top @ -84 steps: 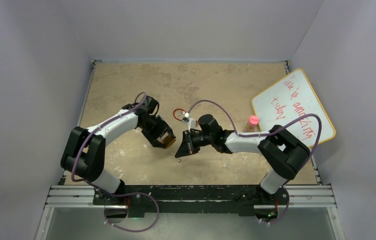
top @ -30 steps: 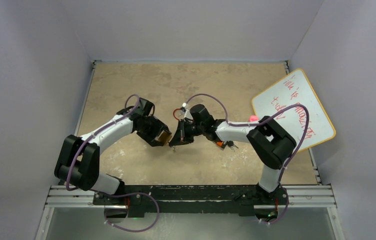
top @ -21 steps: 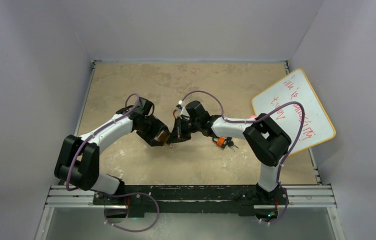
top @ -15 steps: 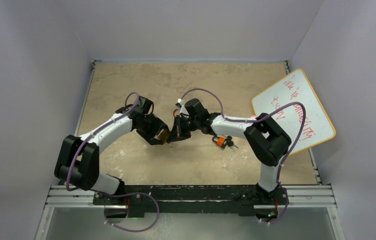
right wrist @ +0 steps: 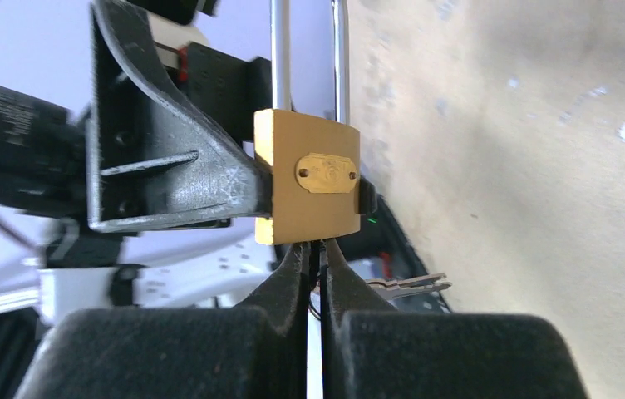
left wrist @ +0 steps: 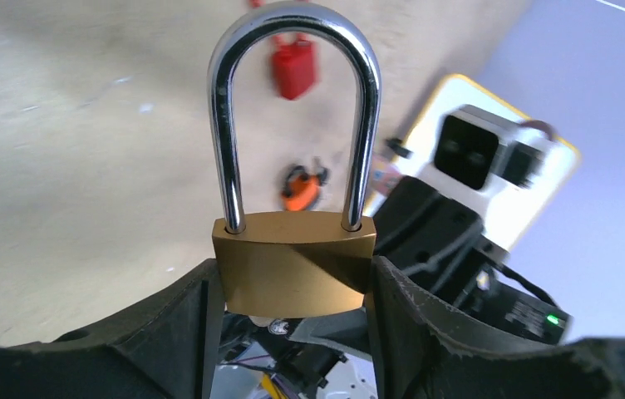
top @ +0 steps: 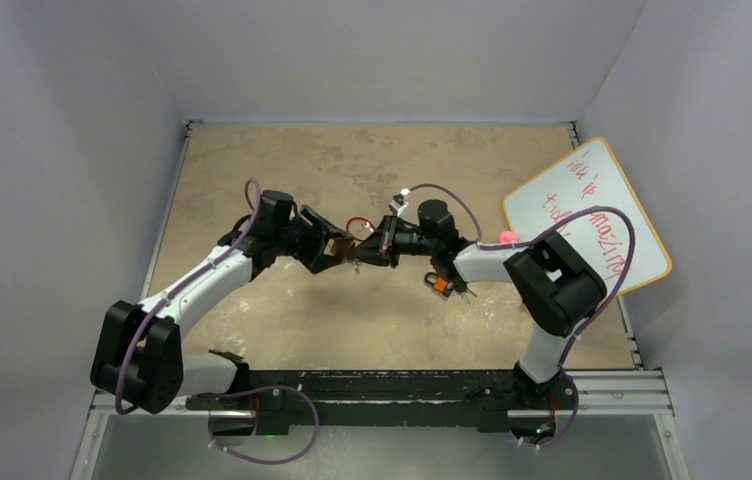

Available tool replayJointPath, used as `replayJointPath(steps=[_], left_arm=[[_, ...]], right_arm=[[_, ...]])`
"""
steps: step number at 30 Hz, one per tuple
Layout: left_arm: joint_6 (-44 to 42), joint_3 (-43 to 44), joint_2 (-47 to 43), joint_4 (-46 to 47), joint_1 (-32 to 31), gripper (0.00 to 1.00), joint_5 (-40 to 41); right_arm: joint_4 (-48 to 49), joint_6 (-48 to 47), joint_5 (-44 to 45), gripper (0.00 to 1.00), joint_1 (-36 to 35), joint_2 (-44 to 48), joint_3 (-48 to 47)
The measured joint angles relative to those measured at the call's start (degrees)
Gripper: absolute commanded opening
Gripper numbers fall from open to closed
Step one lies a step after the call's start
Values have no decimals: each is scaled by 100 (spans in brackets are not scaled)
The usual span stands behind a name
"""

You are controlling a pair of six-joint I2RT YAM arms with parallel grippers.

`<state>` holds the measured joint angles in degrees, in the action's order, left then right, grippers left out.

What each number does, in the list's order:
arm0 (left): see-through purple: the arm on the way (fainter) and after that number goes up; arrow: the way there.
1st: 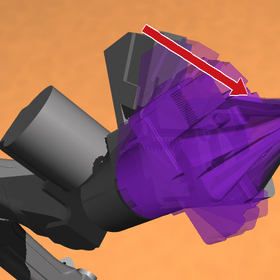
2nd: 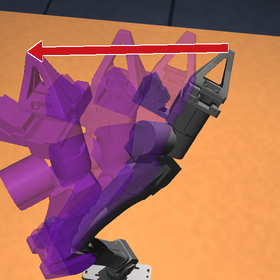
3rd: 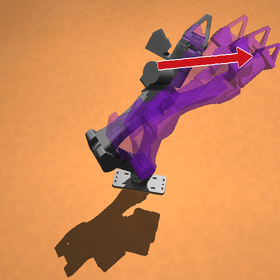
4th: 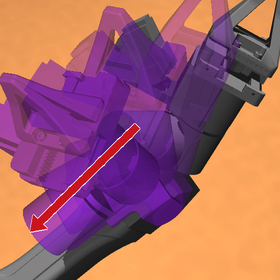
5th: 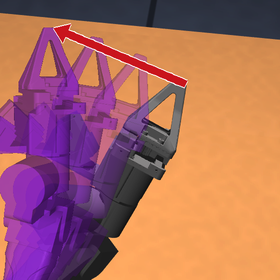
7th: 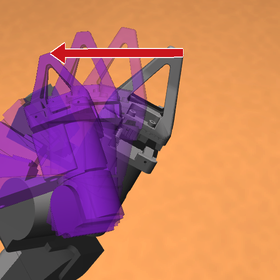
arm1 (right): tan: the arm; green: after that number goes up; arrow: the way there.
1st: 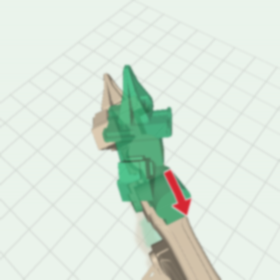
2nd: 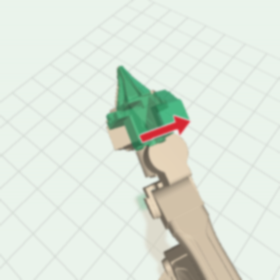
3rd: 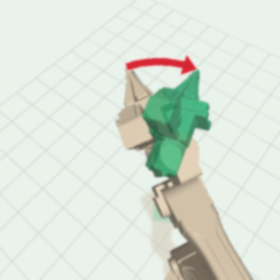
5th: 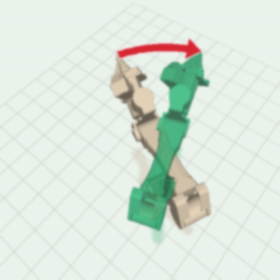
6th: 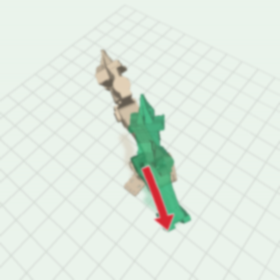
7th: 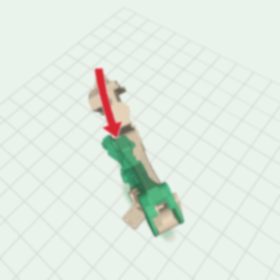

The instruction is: Unlock with the key

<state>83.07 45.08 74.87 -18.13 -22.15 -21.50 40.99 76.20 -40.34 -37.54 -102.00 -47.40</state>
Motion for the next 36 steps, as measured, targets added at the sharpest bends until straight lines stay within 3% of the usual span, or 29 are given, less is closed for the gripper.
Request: replayJointPath(steps=[7, 12, 13, 15, 18, 22, 29, 36], left_arm=[[48, 2, -356, 1357, 2, 17, -258], [59, 2, -463, 1969, 24, 17, -345], [61, 2, -476, 2070, 24, 17, -376], [26, 9, -514, 2170, 26, 17, -404], [-133, 59, -525, 2138, 24, 16, -437], [-610, 155, -568, 1947, -26, 17, -382], [-1661, 168, -846, 1045, 151, 17, 140], [-2933, 813, -647, -975, 310, 17, 1456]], right_arm=[[2544, 2269, 240, 0, 271, 81, 634], [3038, 2955, 511, 0, 284, 197, 656], [3016, 2968, 553, 3, 284, 271, 656], [2931, 2911, 612, 26, 284, 378, 654], [2496, 2533, 640, 57, 284, 632, 643], [1434, 1480, 632, 77, 258, 1176, 592], [-1158, -1014, 1368, 82, 258, 2455, 308], [-3246, -2680, 2594, 79, 258, 3191, -142]])
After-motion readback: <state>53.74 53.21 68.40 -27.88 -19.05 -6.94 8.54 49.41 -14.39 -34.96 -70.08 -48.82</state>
